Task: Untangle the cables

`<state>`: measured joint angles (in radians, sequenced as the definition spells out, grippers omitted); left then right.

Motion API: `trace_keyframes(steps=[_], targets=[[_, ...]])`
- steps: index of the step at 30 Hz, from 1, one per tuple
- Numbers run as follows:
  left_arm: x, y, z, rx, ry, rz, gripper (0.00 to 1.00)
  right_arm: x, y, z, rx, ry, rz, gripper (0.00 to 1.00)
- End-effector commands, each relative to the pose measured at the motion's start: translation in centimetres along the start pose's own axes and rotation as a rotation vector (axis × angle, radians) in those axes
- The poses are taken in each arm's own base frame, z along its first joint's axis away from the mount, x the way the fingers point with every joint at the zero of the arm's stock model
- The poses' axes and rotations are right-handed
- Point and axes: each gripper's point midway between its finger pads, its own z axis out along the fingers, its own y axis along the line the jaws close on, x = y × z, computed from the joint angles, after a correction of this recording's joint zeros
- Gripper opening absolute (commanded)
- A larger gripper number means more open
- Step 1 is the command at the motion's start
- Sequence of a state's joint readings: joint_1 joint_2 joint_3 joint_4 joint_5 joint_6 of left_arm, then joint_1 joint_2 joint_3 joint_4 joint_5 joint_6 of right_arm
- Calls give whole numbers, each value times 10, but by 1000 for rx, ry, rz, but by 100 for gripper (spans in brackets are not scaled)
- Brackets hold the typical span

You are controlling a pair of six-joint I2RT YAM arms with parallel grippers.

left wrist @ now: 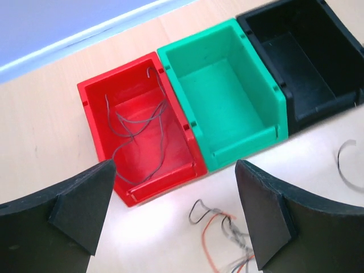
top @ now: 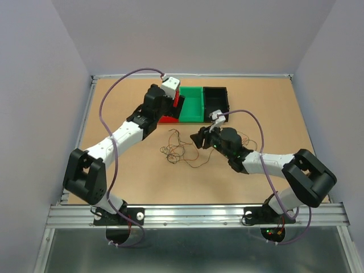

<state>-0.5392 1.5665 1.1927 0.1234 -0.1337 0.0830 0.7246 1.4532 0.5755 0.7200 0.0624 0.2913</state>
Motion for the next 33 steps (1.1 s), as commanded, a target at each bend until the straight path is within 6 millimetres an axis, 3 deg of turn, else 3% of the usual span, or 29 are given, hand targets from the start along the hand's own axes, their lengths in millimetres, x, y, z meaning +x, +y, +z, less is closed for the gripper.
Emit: trace_keyframes(steps=[1, 2, 4, 11, 21, 29, 33], targets=[[-1, 3, -33, 154, -95, 176, 99, -14, 26, 17, -126, 1, -11, 55], [18, 2, -35, 183, -78, 228, 99, -16, 28, 22, -136, 0, -16, 55], [29, 1, -39, 226, -70, 255, 99, 0, 30, 30, -160, 49, -20, 55], [89, 12, -34, 289, 52, 308, 93, 19, 35, 54, -197, 126, -24, 52], [107, 8, -51, 349, 62, 374, 89, 42, 41, 74, -235, 200, -26, 57], [93, 5, -66, 363, -11, 375, 89, 57, 18, 107, -118, 199, -34, 62], [85, 8, -71, 343, -66, 380, 89, 60, 14, 118, -103, 193, -38, 52]])
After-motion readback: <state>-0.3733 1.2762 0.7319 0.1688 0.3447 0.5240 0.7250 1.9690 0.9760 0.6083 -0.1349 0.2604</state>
